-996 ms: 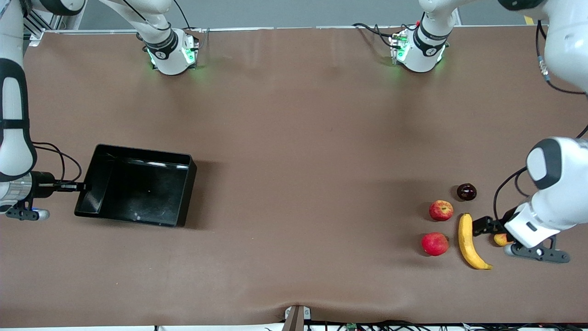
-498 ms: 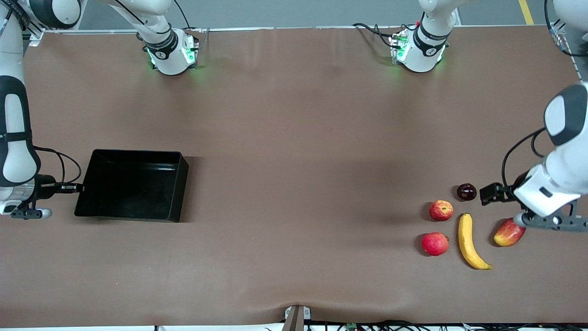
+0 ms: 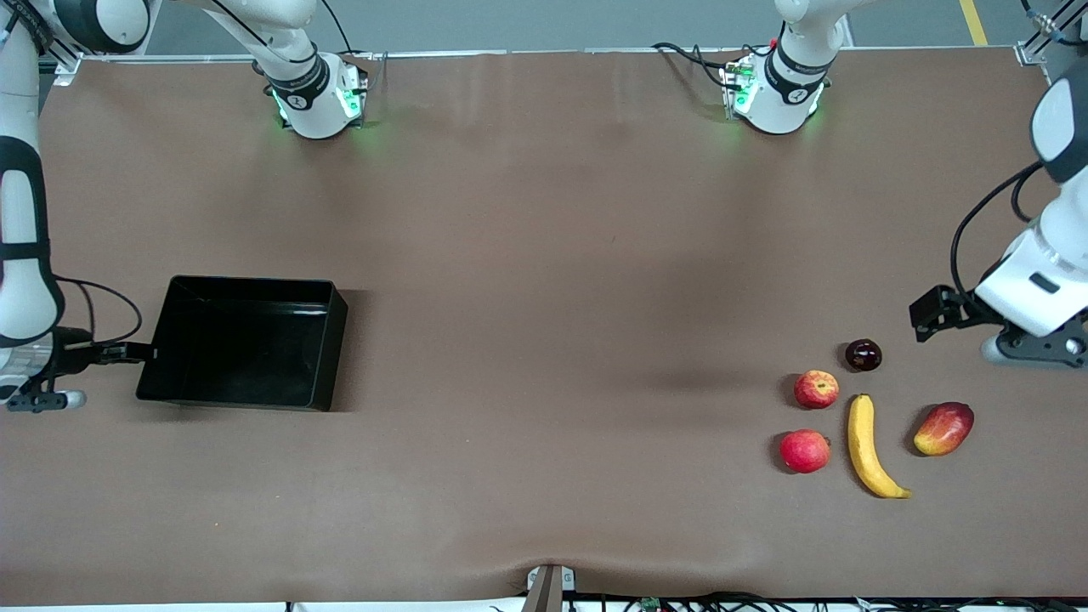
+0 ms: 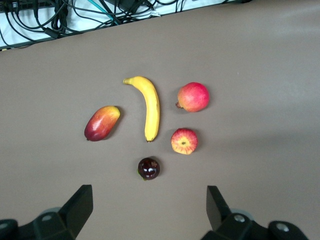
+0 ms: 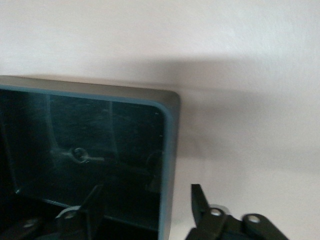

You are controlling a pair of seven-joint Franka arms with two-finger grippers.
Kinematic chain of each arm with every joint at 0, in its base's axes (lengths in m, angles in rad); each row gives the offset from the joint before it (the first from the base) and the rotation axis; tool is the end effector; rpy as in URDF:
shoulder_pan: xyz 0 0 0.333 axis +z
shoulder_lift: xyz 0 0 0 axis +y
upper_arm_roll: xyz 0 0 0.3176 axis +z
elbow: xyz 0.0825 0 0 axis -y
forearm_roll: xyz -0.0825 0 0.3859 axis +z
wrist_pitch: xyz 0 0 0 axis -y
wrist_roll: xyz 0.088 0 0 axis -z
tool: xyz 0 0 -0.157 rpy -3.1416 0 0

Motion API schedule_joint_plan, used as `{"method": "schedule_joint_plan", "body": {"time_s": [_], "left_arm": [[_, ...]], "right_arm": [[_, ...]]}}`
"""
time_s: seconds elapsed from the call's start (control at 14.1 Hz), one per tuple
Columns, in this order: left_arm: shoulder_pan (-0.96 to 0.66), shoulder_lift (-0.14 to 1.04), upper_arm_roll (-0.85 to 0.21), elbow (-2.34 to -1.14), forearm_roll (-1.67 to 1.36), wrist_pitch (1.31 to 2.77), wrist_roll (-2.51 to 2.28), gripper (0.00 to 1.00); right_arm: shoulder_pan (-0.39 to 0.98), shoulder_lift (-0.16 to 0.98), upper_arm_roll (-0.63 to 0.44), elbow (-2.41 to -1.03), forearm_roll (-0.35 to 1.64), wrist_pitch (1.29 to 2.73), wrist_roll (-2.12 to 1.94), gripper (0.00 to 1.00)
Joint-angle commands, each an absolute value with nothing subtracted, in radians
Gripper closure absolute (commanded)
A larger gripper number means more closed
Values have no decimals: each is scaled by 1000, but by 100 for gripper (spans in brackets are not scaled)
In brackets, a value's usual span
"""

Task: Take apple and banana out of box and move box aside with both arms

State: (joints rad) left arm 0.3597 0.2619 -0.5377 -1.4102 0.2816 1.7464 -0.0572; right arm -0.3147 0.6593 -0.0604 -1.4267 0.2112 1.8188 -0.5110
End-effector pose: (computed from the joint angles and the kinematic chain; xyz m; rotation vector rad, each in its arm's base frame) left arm 0.6493 -0.0400 0.5331 -2.9953 0.1984 -0.1902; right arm 0.6454 -0.2190 0.2427 -2.8734 -0.0923 0.2481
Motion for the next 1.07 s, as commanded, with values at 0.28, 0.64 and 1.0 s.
{"method": "schedule_joint_plan", "body": {"time_s": [0.28,0.64,1.0], "left_arm": [[249,108,-447,-1453,227,1606,-70,0],[32,2,-177,-1566,103,1620,-69,0],[-37,-28,-109,-1598,77,1628,-71,0]], "right_arm": [[-178,646,-55,-1103,49,1706,-545,0],[-57,484,-49,-1098,41,1535,-334,0],[37,293,-49,-1136,38,1292,85,0]]}}
